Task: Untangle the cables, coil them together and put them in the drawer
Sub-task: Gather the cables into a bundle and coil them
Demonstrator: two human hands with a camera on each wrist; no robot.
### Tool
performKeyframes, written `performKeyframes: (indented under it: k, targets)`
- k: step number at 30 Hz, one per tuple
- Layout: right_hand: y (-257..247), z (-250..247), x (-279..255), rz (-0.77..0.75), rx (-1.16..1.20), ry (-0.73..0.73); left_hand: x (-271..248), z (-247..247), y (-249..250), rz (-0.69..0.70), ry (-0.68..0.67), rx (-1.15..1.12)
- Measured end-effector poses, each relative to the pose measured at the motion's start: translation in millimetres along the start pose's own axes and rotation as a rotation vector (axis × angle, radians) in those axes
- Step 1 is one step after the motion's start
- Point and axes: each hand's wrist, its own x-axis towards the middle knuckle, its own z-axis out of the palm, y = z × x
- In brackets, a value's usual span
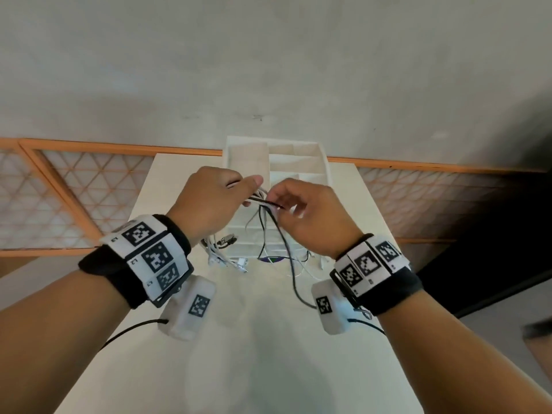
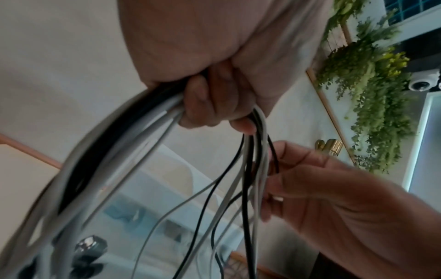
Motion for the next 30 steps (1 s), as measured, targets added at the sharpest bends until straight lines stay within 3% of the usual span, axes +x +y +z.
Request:
performKeyframes:
  k: [2, 4, 7, 9, 11, 13, 15, 17, 19, 21, 23, 26, 30]
  targets:
    - [9, 6, 1, 0.078, 0.087, -0.103, -1, -4, -2, 0.01, 0.048, 0.0]
    - [35, 11, -8, 0.154, -0.008, -0.246, -1, -10, -6, 0.004, 0.116, -0.027]
    - [84, 19, -36, 0.303, -0.515, -0.589, 8, -25, -8, -0.02, 0.248, -0.206]
    - [119, 17, -58, 0.519, -0.685, -0.686, 13, -38, -9, -0.011, 0.311, -0.309]
    - [139, 5, -69, 0.74, -0.619, -0.533, 15, -43, -12, 0.009, 0.301, -0.297]
    - [146, -11, -61, 0.816, -0.546, -0.325, 13, -38, -15, -0.005, 0.247, -0.196]
    - [141, -31, -42, 0.782, -0.417, -0.1, 11, -27, -20, -0.059, 0.205, -0.082]
    - [126, -56, -23, 0.655, -0.182, 0.163, 9, -19, -30, -0.127, 0.204, 0.013]
    - [122, -77, -14, 0.574, -0.059, 0.312, 8, -15, -40, -0.192, 0.228, 0.07]
    - [131, -84, -22, 0.626, -0.283, 0.167, 8, -15, -47, -0.224, 0.288, 0.084]
    - [149, -79, -41, 0.782, -0.545, -0.022, 10, -19, -48, -0.217, 0.362, 0.025]
    - [159, -71, -61, 0.895, -0.576, 0.016, 15, -23, -46, -0.164, 0.426, -0.059]
    - [168, -71, -63, 0.898, -0.467, 0.052, 17, -18, -44, -0.139, 0.41, -0.053]
